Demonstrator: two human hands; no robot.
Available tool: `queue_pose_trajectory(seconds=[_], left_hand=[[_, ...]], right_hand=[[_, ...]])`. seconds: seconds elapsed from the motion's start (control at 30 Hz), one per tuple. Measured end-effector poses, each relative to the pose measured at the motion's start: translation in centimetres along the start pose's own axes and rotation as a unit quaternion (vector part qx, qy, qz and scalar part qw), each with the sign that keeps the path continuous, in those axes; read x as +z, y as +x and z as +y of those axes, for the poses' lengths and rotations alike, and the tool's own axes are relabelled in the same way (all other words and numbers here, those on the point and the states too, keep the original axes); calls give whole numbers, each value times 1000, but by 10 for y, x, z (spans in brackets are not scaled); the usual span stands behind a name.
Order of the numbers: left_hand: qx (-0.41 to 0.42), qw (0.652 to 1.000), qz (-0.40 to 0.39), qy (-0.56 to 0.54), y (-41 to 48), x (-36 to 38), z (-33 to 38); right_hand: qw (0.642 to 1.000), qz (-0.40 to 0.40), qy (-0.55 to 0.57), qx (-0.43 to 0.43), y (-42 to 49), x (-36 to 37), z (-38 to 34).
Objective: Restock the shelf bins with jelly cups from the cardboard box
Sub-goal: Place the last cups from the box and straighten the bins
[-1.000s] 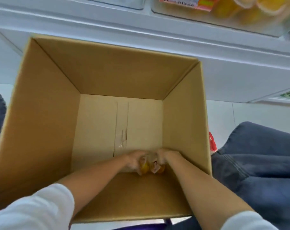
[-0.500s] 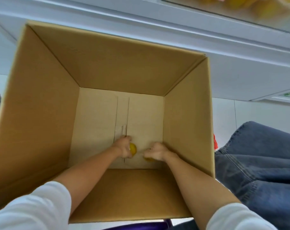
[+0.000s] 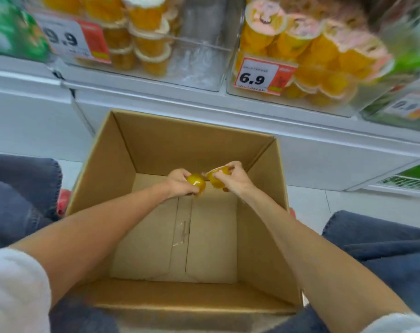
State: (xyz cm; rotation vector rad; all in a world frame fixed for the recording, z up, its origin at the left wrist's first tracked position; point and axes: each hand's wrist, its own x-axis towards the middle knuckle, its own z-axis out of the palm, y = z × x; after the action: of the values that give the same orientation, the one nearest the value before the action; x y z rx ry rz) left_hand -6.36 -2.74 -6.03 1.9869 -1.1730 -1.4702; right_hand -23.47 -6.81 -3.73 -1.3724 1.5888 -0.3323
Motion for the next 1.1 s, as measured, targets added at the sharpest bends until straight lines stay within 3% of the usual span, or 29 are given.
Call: queue_pose_trajectory(seconds=[0.13, 0.27, 0.47, 0.53, 0.67, 0.87, 1.1], left_hand=[[58, 993, 91, -42, -19, -37, 49], [129, 980, 120, -92, -42, -70, 108], [318, 913, 234, -105, -70, -101, 193], [336, 891, 281, -114, -67, -108, 211], [333, 871, 333, -143, -43, -118, 235], [340, 862, 345, -151, -23, -124, 245], [360, 861, 338, -124, -17, -124, 237]], right_hand=[[991, 58, -43, -117, -31, -36, -64], [962, 136, -69, -225, -62, -66, -119], [895, 252, -52, -363, -83, -115, -186], [884, 284, -31, -370, -75, -133, -206], [895, 310, 8, -321, -36, -153, -237], [911, 318, 19, -263, 11, -161, -267], [888, 339, -57, -306, 32, -151, -268]])
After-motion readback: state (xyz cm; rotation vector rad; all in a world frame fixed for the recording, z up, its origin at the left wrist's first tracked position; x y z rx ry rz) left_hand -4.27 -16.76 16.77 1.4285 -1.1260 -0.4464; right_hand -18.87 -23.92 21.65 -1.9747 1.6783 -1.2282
